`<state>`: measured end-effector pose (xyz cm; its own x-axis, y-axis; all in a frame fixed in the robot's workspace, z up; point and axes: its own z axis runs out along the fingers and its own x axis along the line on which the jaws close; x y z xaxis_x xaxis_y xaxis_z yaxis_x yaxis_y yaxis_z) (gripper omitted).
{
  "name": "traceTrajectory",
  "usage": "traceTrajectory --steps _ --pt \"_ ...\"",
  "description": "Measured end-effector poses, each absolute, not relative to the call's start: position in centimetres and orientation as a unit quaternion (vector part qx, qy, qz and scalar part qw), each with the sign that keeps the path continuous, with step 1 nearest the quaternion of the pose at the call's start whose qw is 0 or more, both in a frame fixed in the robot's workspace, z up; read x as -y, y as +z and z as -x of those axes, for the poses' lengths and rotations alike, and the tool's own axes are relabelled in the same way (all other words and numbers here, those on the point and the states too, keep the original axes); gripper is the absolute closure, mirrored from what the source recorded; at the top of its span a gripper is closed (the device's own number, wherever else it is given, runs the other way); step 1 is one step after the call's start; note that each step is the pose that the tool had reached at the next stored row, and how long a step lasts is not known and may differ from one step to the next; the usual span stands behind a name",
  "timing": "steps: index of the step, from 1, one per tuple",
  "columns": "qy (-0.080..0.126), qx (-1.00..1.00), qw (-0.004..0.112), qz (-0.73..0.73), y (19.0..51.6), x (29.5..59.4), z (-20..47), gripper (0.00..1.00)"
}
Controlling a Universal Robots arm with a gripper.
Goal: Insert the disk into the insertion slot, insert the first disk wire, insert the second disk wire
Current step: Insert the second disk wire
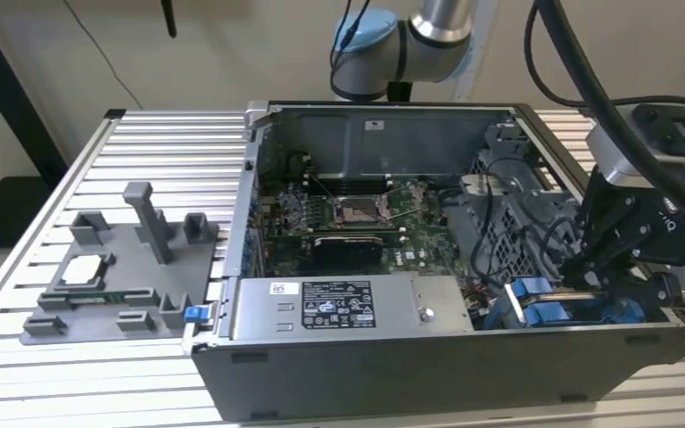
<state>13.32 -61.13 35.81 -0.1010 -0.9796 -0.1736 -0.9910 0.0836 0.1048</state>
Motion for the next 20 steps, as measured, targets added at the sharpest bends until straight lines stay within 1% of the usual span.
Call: traceTrajectory --steps 5,10,20 --pt "0.092 -0.735 0.035 0.671 35.54 60.22 -13.70 1.00" --pt "0.088 -0.735 0.040 0.671 35.05 60.09 -13.88 1.00" --pt "0.087 -0.735 0.041 0.671 34.80 60.08 -13.95 1.00"
